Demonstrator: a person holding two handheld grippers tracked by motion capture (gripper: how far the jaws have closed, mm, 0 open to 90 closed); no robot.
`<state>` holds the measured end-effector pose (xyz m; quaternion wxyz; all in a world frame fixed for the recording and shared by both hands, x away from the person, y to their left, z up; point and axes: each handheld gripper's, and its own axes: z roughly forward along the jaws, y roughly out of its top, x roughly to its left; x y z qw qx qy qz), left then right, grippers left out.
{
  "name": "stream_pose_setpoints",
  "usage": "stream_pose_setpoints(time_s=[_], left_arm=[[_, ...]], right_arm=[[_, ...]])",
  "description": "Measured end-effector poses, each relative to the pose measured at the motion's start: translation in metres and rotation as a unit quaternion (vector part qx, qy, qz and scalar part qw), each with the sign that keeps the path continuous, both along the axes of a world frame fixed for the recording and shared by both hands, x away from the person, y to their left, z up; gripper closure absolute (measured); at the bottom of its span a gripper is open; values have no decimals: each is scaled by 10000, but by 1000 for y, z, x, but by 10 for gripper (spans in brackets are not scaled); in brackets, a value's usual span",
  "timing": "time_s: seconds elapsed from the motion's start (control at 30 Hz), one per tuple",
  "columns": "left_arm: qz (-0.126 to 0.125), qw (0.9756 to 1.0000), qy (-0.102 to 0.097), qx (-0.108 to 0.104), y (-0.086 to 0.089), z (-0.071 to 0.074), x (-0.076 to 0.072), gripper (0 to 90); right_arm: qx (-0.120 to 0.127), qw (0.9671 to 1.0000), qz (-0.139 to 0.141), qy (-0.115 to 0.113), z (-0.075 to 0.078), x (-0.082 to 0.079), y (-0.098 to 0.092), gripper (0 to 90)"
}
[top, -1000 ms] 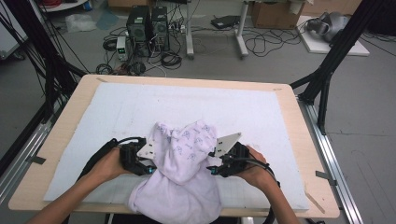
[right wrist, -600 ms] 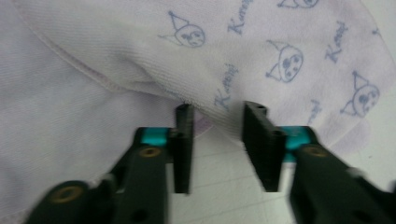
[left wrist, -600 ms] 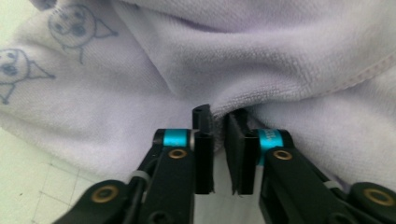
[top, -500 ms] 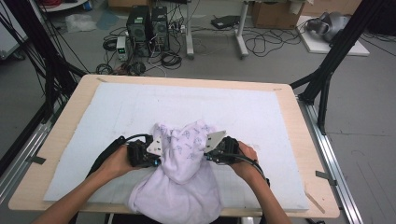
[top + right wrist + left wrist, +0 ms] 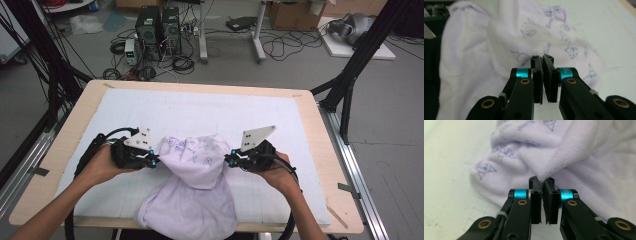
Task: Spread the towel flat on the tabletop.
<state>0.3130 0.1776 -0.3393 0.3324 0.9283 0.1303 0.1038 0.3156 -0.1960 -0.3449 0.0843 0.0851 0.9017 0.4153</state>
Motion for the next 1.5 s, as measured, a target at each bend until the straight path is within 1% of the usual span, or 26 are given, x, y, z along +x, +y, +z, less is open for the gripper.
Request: stream_pose_setpoints(time_s=[0.13,0.23,0.27,0.3,0.33,0.37,0.4,0.43,0.47,0.5,0.53,0.57,0.63,0.7,0.77,0.87,0.9,0.93,0.97,1.0,1.07,1.13,1.23,1.3,1.43,1.5], left_arm=[[140,9997,64,-199,6,13,11,848],[195,9992,122,-323,4,17,26,848],[287,9990,97,-327,3,19,34,848],[453,9983,-9,-377,0,22,43,848],[696,9963,-183,-464,-2,26,54,848],[1043,9917,-475,-577,-4,29,65,839],[1403,9851,-723,-690,-6,32,76,791],[1662,9801,-724,-807,-8,34,86,659],[1865,9768,-621,-851,-11,34,95,500],[1874,9771,-610,-801,-12,34,98,471],[1802,9788,-615,-747,-14,33,100,476],[1718,9810,-569,-696,-15,33,100,476],[1531,9852,-462,-615,-15,31,97,459],[1358,9884,-334,-590,-15,30,91,451],[1102,9922,-165,-552,-15,27,82,449],[654,9976,79,-226,-17,16,66,436],[465,9987,191,-62,-17,10,60,436],[380,9989,259,18,-17,6,56,433],[220,9988,412,171,-16,0,51,427],[176,9986,444,241,-15,-4,47,418],[69,9973,631,375,-13,-14,39,406],[-4,9957,783,494,-12,-24,30,400],[-87,9943,900,567,-12,-35,19,399],[-148,9923,1101,544,-12,-39,15,399],[-460,9893,1127,799,-22,-45,4,409],[-656,9860,1195,959,-30,-48,0,426]], right_arm=[[291,9994,-143,80,15,6,-11,871],[423,9987,-246,120,19,14,-15,871],[441,9983,-375,65,20,20,-14,871],[452,9970,-620,-87,22,26,-14,870],[423,9923,-1124,-312,23,32,-13,870],[357,9840,-1666,-514,25,39,-11,855],[303,9726,-2187,-727,26,46,-9,741],[327,9576,-2691,-977,26,51,-6,560],[401,9465,-3034,-1024,26,56,-4,516],[542,9449,-3131,-793,26,61,-3,562],[571,9463,-3100,-724,26,63,-3,560],[567,9492,-3015,-699,25,63,-3,548],[442,9594,-2715,-624,24,61,-3,534],[306,9687,-2419,-475,20,57,-4,540],[169,9792,-2005,-252,16,52,-5,542],[-382,9905,-1320,-95,8,40,1,538],[-594,9918,-1128,-51,5,34,4,538],[-827,9928,-864,32,1,29,7,538],[-958,9928,-710,92,-2,26,9,538],[-1134,9920,-515,187,-7,21,13,535],[-1377,9899,-258,208,-13,14,18,534],[-1732,9846,-21,256,-22,6,23,533],[-2015,9788,159,314,-31,-1,29,533],[-2155,9755,290,331,-37,-5,34,526],[-2515,9650,634,384,-48,-13,45,525],[-2684,9597,748,369,-51,-15,52,533]])
